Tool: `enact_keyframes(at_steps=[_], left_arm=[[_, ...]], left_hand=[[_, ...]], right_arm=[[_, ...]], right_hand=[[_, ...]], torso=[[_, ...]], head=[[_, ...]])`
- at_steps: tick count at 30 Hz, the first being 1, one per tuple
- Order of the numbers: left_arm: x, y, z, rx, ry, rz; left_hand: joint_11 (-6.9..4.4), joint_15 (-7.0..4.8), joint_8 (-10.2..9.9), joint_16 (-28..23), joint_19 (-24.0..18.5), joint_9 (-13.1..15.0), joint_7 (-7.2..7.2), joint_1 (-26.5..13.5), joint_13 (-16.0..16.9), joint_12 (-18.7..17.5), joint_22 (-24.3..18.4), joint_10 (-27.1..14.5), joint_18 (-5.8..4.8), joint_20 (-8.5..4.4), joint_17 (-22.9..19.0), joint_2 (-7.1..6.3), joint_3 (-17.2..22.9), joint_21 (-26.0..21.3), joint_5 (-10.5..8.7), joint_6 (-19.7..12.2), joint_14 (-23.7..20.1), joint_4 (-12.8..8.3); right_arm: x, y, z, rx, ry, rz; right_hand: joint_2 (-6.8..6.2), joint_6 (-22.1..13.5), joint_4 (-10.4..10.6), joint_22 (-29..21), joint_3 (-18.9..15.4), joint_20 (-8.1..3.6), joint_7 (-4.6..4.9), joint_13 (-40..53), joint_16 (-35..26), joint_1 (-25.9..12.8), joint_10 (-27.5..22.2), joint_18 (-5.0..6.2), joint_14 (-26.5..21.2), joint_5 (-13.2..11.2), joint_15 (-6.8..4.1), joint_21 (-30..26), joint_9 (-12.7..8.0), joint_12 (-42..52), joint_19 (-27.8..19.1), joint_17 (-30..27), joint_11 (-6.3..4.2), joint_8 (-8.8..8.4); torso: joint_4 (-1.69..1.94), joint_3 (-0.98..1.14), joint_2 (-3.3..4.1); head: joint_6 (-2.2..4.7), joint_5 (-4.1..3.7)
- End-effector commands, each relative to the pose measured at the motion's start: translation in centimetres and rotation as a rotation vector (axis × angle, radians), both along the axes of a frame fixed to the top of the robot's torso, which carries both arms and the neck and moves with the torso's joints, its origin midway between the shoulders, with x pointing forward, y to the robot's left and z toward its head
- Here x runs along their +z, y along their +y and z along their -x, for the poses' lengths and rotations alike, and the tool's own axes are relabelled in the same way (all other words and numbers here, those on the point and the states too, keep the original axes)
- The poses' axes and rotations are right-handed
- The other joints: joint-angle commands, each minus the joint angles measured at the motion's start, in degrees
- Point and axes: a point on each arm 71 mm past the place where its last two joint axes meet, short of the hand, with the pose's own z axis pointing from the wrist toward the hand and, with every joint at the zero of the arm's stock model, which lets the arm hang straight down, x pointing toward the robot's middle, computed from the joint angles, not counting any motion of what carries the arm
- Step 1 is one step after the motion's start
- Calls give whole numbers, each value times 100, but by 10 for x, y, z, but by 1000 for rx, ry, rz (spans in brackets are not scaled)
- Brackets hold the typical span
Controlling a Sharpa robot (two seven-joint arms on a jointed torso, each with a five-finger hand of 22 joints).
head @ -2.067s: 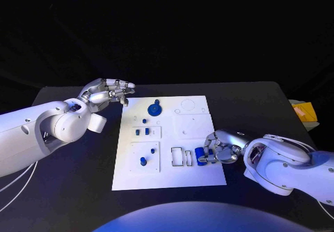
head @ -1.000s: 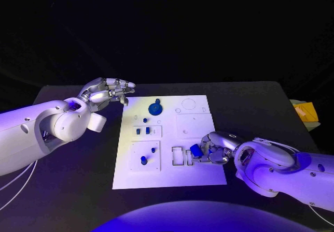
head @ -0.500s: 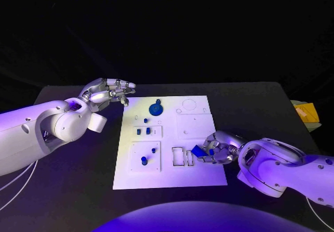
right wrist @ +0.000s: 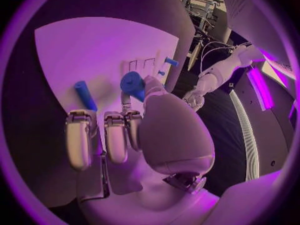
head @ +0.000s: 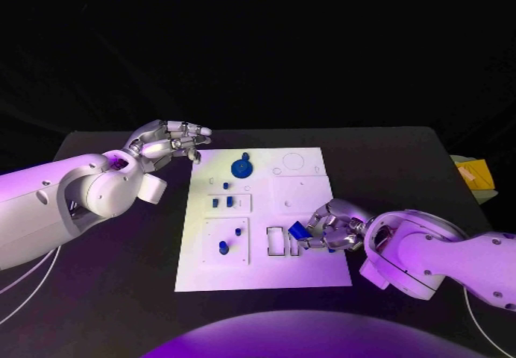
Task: Assemble the parts on the task board
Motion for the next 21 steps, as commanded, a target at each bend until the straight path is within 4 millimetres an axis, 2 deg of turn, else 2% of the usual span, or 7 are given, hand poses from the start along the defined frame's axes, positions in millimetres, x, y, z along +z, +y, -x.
enact_keyframes(at_steps=[1,7,15,21], left_arm=[[1,-4,0,-21,-2,13],[1,-4,0,-23,-3,13],[1,-4,1,-24,-3,14],[1,-4,1,-23,-3,14]], left_hand=[[-23,-12,-20,-21,-29,11,-2,21,-8,40,12,-31,42,14,-13,39,25,49,20,45,-35,-27],[-22,-12,-22,-21,-29,12,-1,19,-8,40,13,-31,41,14,-13,40,26,51,20,46,-35,-27],[-22,-12,-22,-21,-29,12,-1,19,-8,40,13,-31,41,14,-13,40,26,51,20,46,-35,-27],[-22,-12,-22,-21,-29,12,-1,19,-8,40,13,-31,41,14,-13,40,26,51,20,46,-35,-27]], right_arm=[[-2,9,1,29,32,-16],[-3,23,-1,86,8,-5],[-5,34,-6,134,-40,35],[-7,39,-9,153,-60,53]], right_hand=[[210,304,-11,1378,51,-27,-253,836,24,116,60,-115,598,-54,-25,18,-7,18,458,1508,-12,28],[197,332,-8,1375,78,-18,-244,832,24,-109,58,-113,598,-145,-16,10,-27,9,454,1508,-3,-6],[172,453,-6,1386,54,-11,-256,858,24,-582,86,-120,598,-540,-16,52,-41,13,466,1508,-8,-28],[193,550,-6,1392,21,-23,-288,884,24,-818,111,-125,598,-598,-35,77,-18,26,474,1508,-33,17]], torso=[[1,2,2],[0,6,2],[-3,2,-2],[-4,6,5]], head=[[-9,10],[-10,24],[-6,31],[-2,40]])
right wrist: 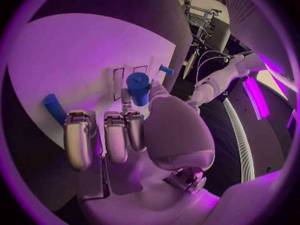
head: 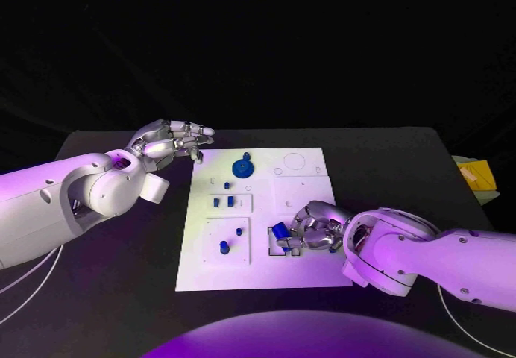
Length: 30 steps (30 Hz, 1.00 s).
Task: Assemble the parts on the task board
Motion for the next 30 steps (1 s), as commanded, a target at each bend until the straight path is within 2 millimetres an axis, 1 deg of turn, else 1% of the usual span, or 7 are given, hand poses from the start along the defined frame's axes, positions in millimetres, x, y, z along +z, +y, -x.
enact_keyframes(at_steps=[1,14,18,20,25,28,30], left_arm=[[1,-2,1,-17,-3,11],[1,-1,1,-16,-2,10],[1,-1,1,-17,-2,11],[1,-1,1,-17,-2,11],[1,0,1,-15,-2,10],[1,0,1,-15,-2,10],[1,0,1,-15,-1,10]], left_hand=[[-22,-12,-22,-21,-30,7,-1,19,-9,22,7,-31,41,14,-6,40,10,23,20,46,-35,-11],[-22,-12,-22,-21,-30,7,-1,19,-9,22,7,-31,41,14,-6,40,10,23,20,46,-35,-11],[-22,-12,-22,-21,-30,7,-1,19,-9,22,7,-31,41,14,-6,40,10,23,20,46,-35,-11],[-22,-12,-22,-21,-30,7,-1,19,-9,22,7,-31,41,14,-6,40,10,23,20,46,-35,-11],[-22,-12,-22,-21,-30,7,-1,19,-9,22,7,-31,41,14,-6,40,10,23,20,46,-35,-11],[-22,-12,-22,-21,-30,7,-1,19,-9,22,7,-31,41,14,-6,40,10,23,20,46,-35,-11],[-22,-12,-22,-21,-30,7,-1,19,-9,22,7,-31,41,14,-6,40,10,23,20,46,-35,-11]], right_arm=[[0,4,-1,46,-36,39],[-3,10,-2,85,-43,62],[-3,10,-3,84,-52,68],[-3,9,-3,85,-56,72],[-3,10,-3,87,-59,75],[-3,10,-3,88,-65,77],[-3,10,-3,88,-69,79]], right_hand=[[-8,328,-9,1387,-47,-29,-319,877,24,-117,110,-35,598,-55,-42,25,11,21,473,1508,-42,59],[-61,408,-10,1383,-151,-55,-364,871,24,-371,107,-32,598,-222,-73,10,73,4,467,1508,-79,165],[-28,407,-8,1383,-256,-77,-388,874,24,-586,108,-32,598,-554,-95,12,135,-6,467,1508,-102,260],[-25,397,-13,1383,-350,-84,-396,877,24,-653,110,-32,598,-353,-102,12,160,-9,467,1508,-109,297],[-23,397,-11,1384,-379,-86,-398,869,24,-667,104,-33,598,-348,-104,16,168,-17,468,1508,-111,310],[20,377,-8,1377,-559,-90,-401,860,24,-794,95,-28,598,-640,-107,-9,203,-34,460,1508,-114,362],[62,337,-5,1371,-816,-88,-395,841,24,-930,76,-23,598,-1073,-103,-32,236,-61,452,1508,-108,410]], torso=[[-4,2,3],[-6,0,2],[-2,3,2],[-1,2,2],[-4,0,4],[-1,-1,3],[0,0,2]], head=[[-2,2],[-19,20],[-9,25],[-9,24],[-10,25],[-6,22],[-4,22]])
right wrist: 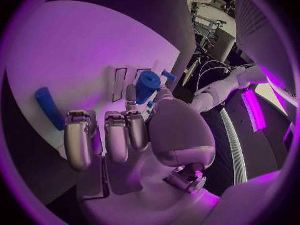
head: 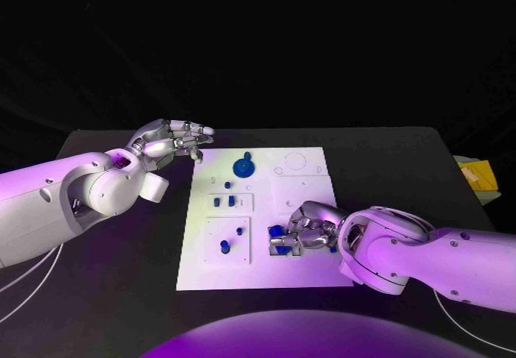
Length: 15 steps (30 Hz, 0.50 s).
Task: Assemble the parts on the task board
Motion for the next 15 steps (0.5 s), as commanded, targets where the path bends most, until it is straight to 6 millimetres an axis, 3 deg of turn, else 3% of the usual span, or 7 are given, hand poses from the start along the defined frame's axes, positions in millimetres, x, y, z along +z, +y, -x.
enact_keyframes(at_steps=[1,5,12,15], left_arm=[[1,-2,1,-17,-2,11],[1,-2,1,-16,-2,10],[1,-2,1,-15,-2,10],[1,-2,1,-15,-2,10]], left_hand=[[-22,-12,-22,-21,-29,8,-1,19,-9,22,8,-31,41,14,-8,40,10,23,20,46,-35,-11],[-22,-12,-22,-21,-29,8,-1,19,-9,22,8,-31,41,14,-8,40,10,23,20,46,-35,-11],[-22,-12,-22,-21,-29,8,-1,19,-9,22,8,-31,41,14,-8,40,10,23,20,46,-35,-11],[-22,-12,-22,-21,-29,8,-1,19,-9,22,8,-31,41,14,-8,40,10,23,20,46,-35,-11]], right_arm=[[0,1,0,19,-16,20],[0,2,0,20,-23,18],[1,2,1,28,-38,16],[2,1,1,34,-47,12]], right_hand=[[7,-78,3,1371,-249,-44,31,843,25,-130,75,-23,597,-356,-18,-38,12,-32,450,1509,-23,41],[-2,-125,10,1369,-451,-38,42,824,24,-238,54,-21,597,-541,-10,-48,29,-58,446,1508,-12,63],[-68,-155,16,1361,-548,-33,50,799,20,-355,28,-15,595,-572,-5,-76,36,-87,437,1498,-5,72],[-24,-160,9,1362,-539,-32,51,804,22,-350,31,-16,596,-565,-4,-74,38,-84,437,1503,-4,75]], torso=[[4,-1,-1],[3,-1,-1],[2,-2,-1],[2,0,-1]], head=[[5,-4],[4,0],[4,5],[4,6]])
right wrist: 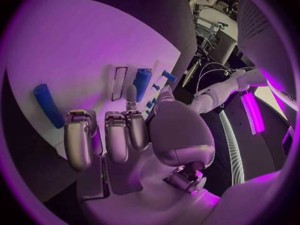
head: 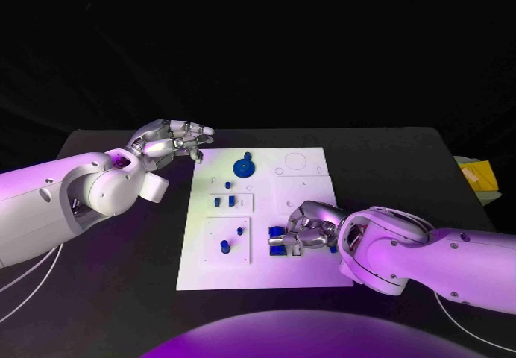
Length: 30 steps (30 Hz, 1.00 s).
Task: Assemble the parts on the task board
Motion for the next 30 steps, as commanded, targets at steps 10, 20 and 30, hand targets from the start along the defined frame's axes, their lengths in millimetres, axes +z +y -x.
enact_keyframes(at_steps=[10,20,30], left_arm=[[1,-1,1,-13,-3,10],[1,-1,0,-11,-4,9],[1,-2,0,-12,-4,9]], left_hand=[[-22,-12,-22,-21,-29,9,-1,19,-9,23,9,-31,41,14,-8,40,10,24,20,46,-35,-11],[-22,-12,-22,-21,-29,9,-1,19,-9,23,9,-31,41,14,-8,40,10,24,20,46,-35,-11],[-22,-12,-22,-21,-29,9,-1,19,-9,23,9,-31,41,14,-8,40,10,24,20,46,-35,-11]], right_arm=[[6,-10,6,47,-41,-14],[22,-49,3,-44,-111,1],[21,-91,0,-76,-176,140]], right_hand=[[330,-27,-48,1385,-173,-52,-42,885,25,1046,101,-32,598,496,-30,52,22,41,464,1509,-37,103],[375,-51,-52,1383,-275,-54,-35,893,25,1211,107,-31,598,662,-29,46,0,42,462,1509,-33,74],[382,-99,-50,1402,-447,-34,3,907,25,1498,110,-46,598,982,-2,115,-47,46,483,1509,-1,-28]], torso=[[-4,3,-1],[-6,5,-7],[-28,1,-13]], head=[[12,11],[57,-66],[111,-169]])
